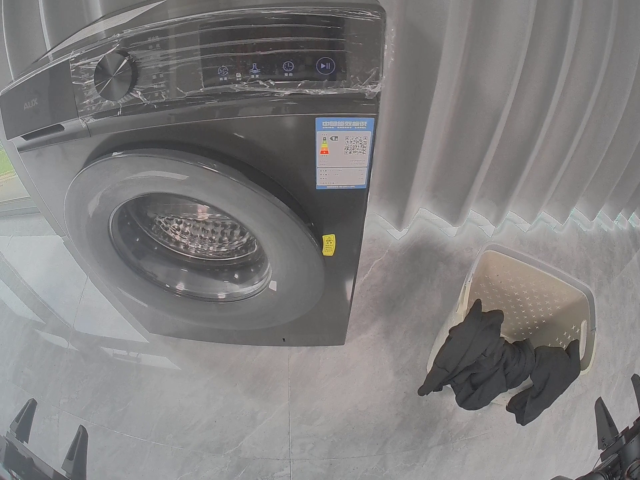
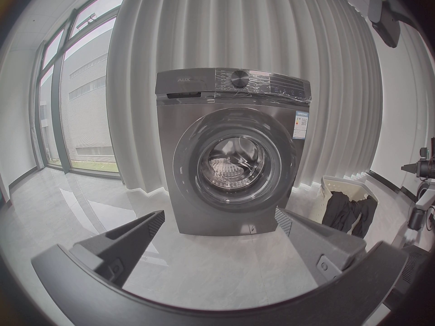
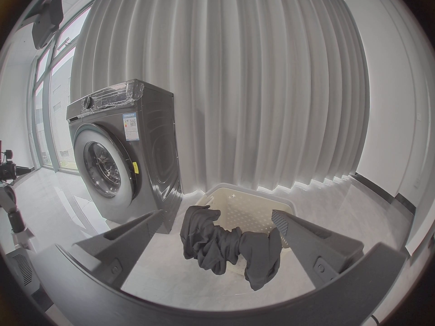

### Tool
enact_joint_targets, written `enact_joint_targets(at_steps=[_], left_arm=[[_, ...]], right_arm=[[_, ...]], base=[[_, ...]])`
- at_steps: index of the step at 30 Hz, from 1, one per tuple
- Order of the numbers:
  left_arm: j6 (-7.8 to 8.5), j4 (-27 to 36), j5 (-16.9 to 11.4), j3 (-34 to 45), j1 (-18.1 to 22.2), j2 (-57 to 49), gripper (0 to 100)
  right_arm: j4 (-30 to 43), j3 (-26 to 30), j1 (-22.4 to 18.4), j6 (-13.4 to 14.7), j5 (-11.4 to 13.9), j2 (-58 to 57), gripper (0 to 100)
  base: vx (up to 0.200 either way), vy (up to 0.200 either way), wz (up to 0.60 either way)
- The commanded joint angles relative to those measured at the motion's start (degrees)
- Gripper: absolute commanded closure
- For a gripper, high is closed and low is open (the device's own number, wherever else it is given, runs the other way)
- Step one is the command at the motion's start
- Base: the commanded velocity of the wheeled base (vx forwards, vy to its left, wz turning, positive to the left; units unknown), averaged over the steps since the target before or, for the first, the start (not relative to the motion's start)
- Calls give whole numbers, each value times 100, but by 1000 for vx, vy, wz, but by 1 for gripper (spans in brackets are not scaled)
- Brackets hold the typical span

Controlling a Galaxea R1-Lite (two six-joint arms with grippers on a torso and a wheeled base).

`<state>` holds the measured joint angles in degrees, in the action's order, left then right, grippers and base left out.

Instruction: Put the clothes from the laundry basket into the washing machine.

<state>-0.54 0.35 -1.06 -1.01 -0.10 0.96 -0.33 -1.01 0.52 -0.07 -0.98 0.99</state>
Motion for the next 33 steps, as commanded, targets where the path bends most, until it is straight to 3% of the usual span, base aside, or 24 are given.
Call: enact_joint_targets(at_steps=[1,4,13,28,33], left_arm=[[10,0,1,101,1,-96,0],[18,0,1,101,1,-96,0],[1,0,1,101,1,-96,0],[18,0,1,101,1,-96,0],[27,0,1,101,1,-96,0]], right_arm=[[-2,101,0,-1,1,-81,0],[-2,101,0,-1,1,-81,0],[-2,101,0,-1,1,-81,0],[-2,101,0,-1,1,-81,0],[-2,101,0,-1,1,-81,0]], base=[[0,200,0],[0,200,0],[0,0,0],[0,200,0],[0,0,0]])
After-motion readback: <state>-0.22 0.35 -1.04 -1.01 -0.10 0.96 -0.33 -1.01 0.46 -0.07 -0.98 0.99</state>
